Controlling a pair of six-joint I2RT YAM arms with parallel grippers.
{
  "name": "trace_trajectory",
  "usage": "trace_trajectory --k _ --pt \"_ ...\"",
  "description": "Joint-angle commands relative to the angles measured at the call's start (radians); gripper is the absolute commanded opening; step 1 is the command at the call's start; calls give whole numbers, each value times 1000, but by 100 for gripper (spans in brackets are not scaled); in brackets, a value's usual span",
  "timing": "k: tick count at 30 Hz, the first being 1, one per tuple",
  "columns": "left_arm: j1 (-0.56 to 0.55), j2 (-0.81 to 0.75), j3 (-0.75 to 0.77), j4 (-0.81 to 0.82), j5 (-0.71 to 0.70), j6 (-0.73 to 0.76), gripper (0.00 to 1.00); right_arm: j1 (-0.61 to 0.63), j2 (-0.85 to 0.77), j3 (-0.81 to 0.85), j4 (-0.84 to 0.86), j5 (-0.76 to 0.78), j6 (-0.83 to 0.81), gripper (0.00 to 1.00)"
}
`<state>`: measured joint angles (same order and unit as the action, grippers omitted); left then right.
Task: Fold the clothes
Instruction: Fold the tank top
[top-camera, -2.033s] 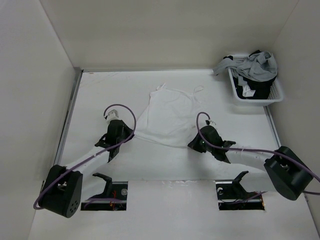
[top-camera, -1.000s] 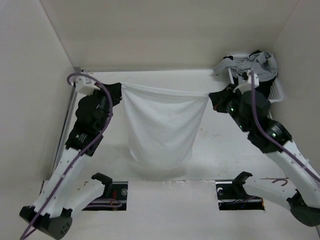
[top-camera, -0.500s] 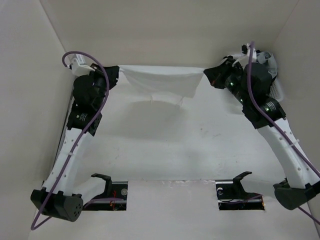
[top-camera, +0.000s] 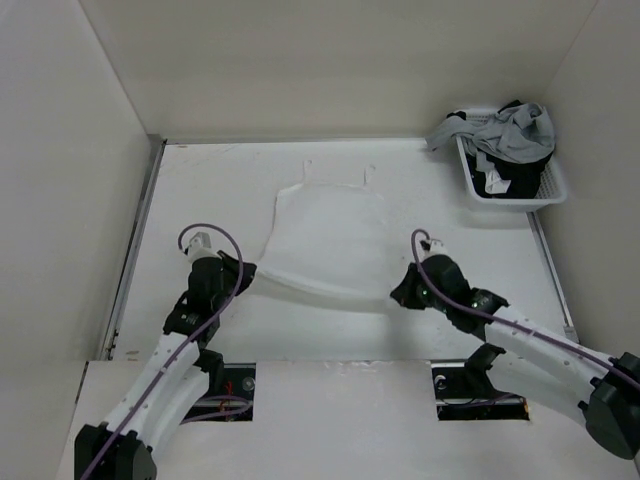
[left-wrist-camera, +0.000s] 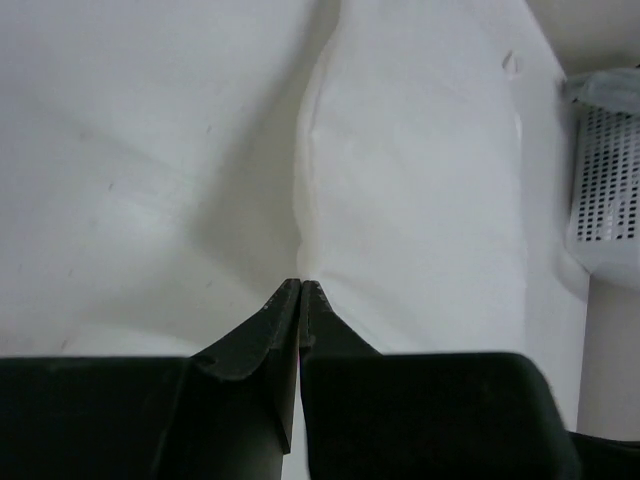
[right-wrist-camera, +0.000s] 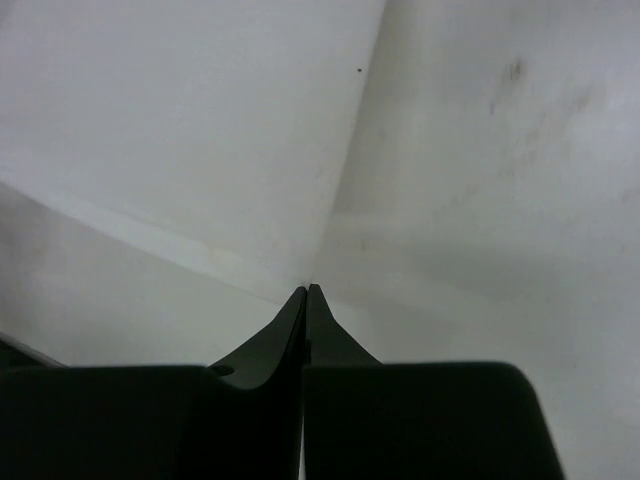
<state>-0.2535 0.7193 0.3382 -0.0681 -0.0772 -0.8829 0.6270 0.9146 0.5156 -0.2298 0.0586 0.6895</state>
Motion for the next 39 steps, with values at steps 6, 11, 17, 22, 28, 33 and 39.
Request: trace_trajectory --k 6,11,17,22,28,33,39 --pt "-80 -302 -93 -249 7 -137 1 294 -226 -149 -29 98 264 0" --pt "-66 -399 -96 -318 -16 -200 1 363 -246 -91 -103 161 271 1" --pt "-31 -203 22 -113 -33 -156 1 187 -143 17 -25 86 131 1" --pt "-11 52 126 108 -49 -146 1 2 9 136 72 -22 27 1" --pt "21 303 252 275 -91 -143 1 -177 193 302 145 -129 -21 1" --pt "35 552 379 404 -98 -133 1 -287 390 435 202 -227 -25 1" --pt "58 807 507 504 -122 -131 1 -364 647 599 253 -259 -13 1"
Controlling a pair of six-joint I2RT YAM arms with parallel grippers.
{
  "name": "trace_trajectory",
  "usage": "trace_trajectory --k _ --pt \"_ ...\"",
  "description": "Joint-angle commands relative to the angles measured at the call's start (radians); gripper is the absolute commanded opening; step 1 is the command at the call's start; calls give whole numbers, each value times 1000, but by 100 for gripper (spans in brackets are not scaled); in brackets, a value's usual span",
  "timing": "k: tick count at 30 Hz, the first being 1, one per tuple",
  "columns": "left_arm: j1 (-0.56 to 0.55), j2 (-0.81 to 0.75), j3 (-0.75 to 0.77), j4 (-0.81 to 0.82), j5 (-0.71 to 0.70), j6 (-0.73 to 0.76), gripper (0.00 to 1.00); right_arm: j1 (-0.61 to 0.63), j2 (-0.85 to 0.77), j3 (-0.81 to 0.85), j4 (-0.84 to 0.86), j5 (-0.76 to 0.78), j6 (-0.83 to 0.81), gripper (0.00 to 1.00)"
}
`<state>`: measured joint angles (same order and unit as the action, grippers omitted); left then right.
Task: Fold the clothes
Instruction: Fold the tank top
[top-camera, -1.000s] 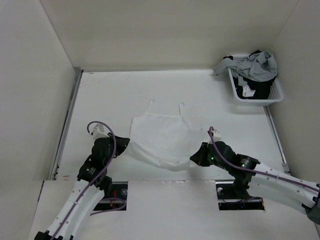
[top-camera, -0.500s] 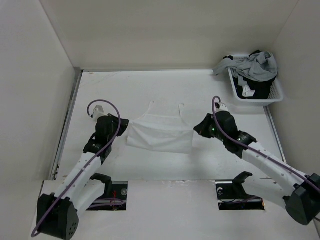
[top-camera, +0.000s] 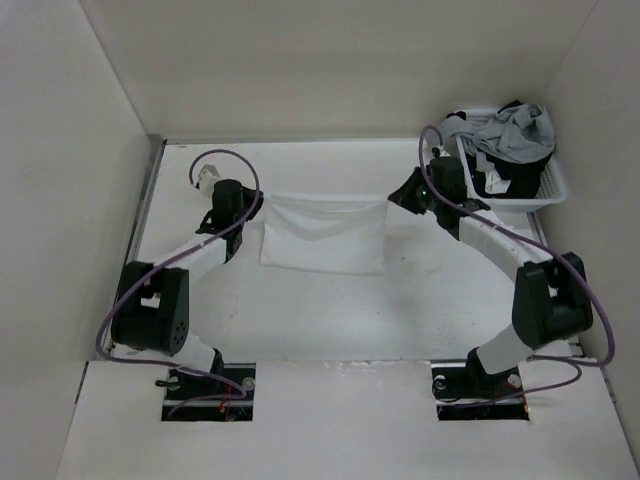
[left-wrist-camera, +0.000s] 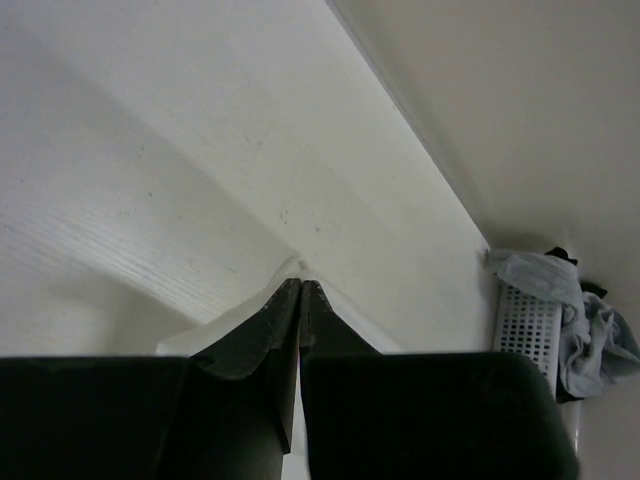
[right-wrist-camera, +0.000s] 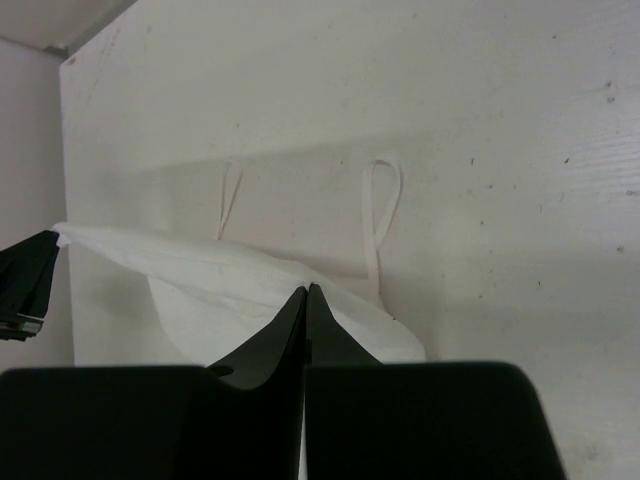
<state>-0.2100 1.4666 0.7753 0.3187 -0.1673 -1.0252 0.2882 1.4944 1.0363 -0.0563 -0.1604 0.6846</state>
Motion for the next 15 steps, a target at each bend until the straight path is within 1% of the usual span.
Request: trace_trajectory --k 1,2,3,4,5,6,7,8,10,12,13,15 --pt "17 99 99 132 -31 11 2 -33 111 109 88 -42 -2 1" --pt "18 135 128 144 -26 17 4 -39 157 135 101 -38 6 2" --pt "21 165 154 146 -23 20 8 -45 202 166 102 -34 16 3" --pt "22 187 172 149 -20 22 16 -47 243 192 98 -34 27 7" --pt "25 196 179 149 -17 25 24 -44 274 208 93 -30 33 13" --pt "28 196 174 145 -18 30 31 -44 296 212 90 -24 39 21" --pt "30 180 151 142 -24 31 35 -44 300 203 95 -12 41 29" --pt "34 154 115 141 -29 31 37 -44 294 182 104 2 41 36" --pt "37 72 14 141 -37 31 36 -33 248 118 124 53 32 44" --pt "31 -29 -114 132 -47 36 31 -10 175 29 150 108 26 45" --pt "28 -84 -178 119 -49 39 29 4 127 -31 167 136 21 43" --pt "21 -179 -281 74 -40 45 27 41 25 -158 208 173 26 24"
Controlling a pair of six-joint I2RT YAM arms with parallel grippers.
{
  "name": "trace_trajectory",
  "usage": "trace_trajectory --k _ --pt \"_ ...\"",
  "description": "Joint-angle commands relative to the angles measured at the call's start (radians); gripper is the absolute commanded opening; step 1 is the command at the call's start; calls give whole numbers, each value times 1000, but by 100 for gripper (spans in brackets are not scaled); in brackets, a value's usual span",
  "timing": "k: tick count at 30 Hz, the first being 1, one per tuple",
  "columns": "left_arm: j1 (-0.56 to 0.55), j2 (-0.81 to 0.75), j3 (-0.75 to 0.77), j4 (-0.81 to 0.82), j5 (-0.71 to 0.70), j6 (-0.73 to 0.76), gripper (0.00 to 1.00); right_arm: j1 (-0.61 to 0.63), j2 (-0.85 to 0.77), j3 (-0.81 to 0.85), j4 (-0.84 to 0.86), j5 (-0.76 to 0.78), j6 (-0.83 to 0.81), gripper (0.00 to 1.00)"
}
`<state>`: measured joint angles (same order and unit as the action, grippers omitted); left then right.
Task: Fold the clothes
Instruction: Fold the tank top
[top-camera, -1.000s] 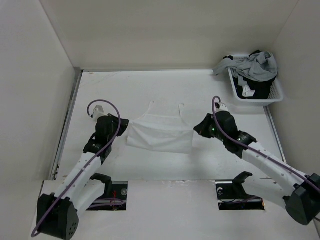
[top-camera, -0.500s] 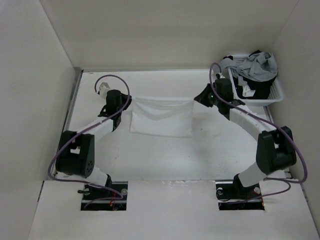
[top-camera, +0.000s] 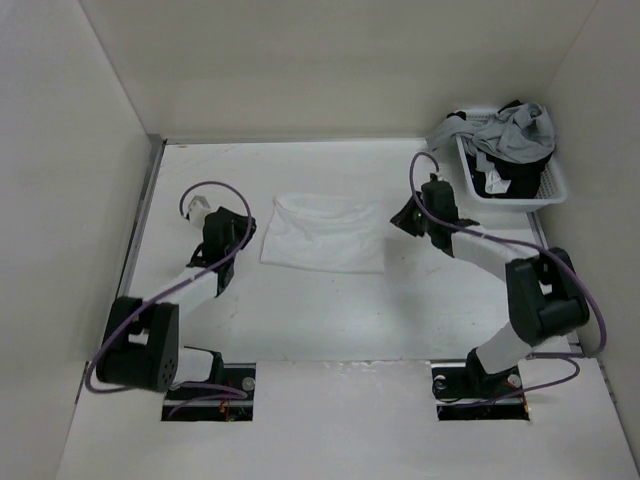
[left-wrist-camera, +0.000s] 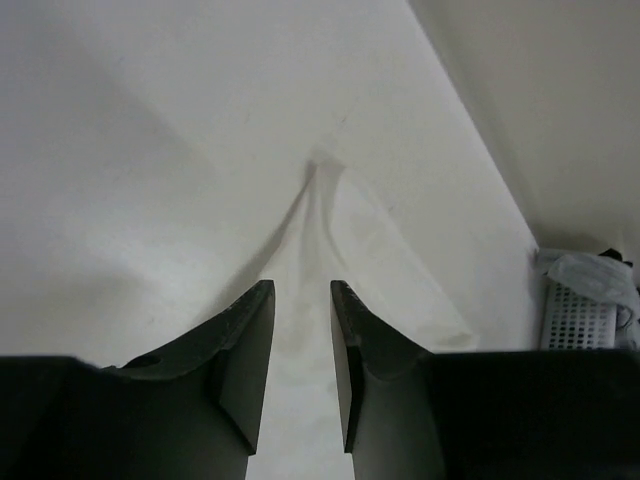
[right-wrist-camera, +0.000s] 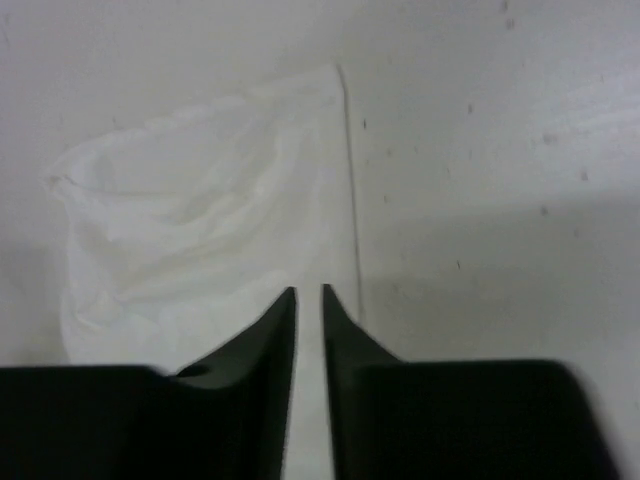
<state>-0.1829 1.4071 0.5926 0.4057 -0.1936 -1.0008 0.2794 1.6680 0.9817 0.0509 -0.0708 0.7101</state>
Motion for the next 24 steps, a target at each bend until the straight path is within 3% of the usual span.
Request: trace_trajectory --k 1,2,5,8,13,20,24 --pt "-16 -167 -144 -43 -3 28 26 71 -198 -165 121 95 5 11" --pt "-17 -212 -184 -73 14 40 27 94 -241 -220 133 101 8 3" --pt "-5 -298 -253 -140 94 74 31 155 -345 -349 153 111 17 2" --pt "1 -297 -274 -163 149 77 34 200 -413 -440 161 118 34 12" --pt "-6 -163 -260 -114 213 70 35 209 -476 -544 170 117 68 30" --pt "1 -48 -252 -47 221 50 31 211 -485 -591 190 111 80 35" --pt "-3 -49 -247 -50 197 51 21 200 -462 -592 202 106 81 38"
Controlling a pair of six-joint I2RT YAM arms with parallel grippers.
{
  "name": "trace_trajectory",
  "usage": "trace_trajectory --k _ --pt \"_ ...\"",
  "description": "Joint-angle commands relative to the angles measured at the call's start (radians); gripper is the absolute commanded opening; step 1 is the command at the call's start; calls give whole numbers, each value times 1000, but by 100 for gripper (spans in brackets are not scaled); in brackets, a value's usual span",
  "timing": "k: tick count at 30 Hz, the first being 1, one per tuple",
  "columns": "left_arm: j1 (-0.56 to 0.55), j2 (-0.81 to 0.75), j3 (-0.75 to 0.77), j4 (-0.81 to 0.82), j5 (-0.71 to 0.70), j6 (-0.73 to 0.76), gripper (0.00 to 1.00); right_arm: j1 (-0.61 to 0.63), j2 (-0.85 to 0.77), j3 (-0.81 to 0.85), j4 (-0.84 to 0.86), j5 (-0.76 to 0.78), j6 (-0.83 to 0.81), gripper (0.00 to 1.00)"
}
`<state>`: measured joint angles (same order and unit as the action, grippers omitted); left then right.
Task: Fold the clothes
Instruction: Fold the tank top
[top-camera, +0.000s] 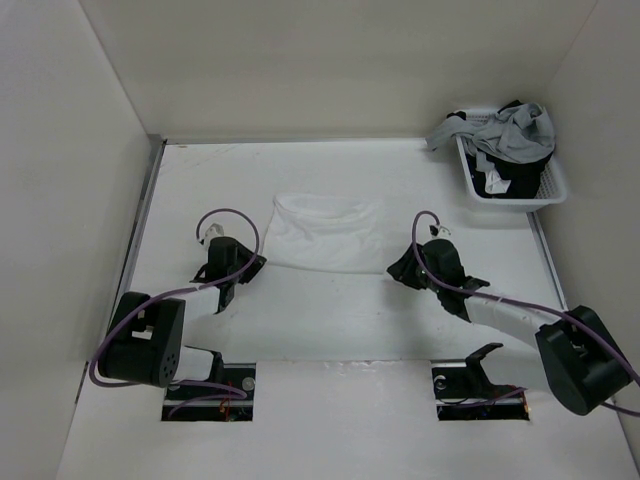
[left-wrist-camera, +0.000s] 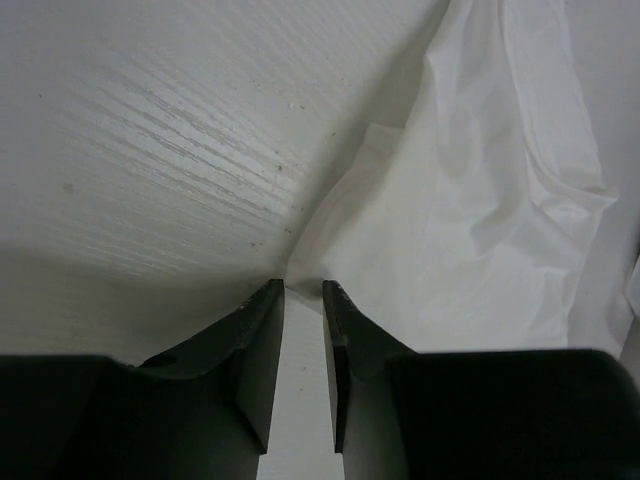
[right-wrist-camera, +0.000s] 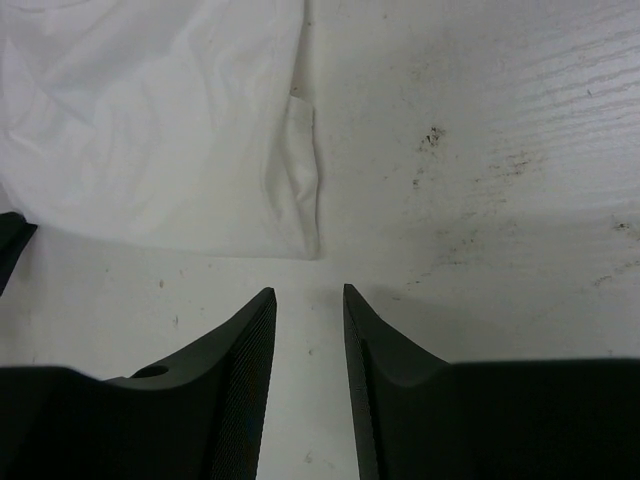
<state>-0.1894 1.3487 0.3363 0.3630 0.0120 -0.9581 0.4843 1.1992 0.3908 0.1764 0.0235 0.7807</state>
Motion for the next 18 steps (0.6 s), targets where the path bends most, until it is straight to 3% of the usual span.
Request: trace_trajectory --k 1,10,18 --pt "2 4 9 -9 -12 10 18 -6 17 0 78 13 12 38" --pt "8 -10 12 14 -58 28 6 23 118 16 116 -13 48 49" --pt "11 29 9 51 -46 33 4 12 194 19 207 -59 81 46"
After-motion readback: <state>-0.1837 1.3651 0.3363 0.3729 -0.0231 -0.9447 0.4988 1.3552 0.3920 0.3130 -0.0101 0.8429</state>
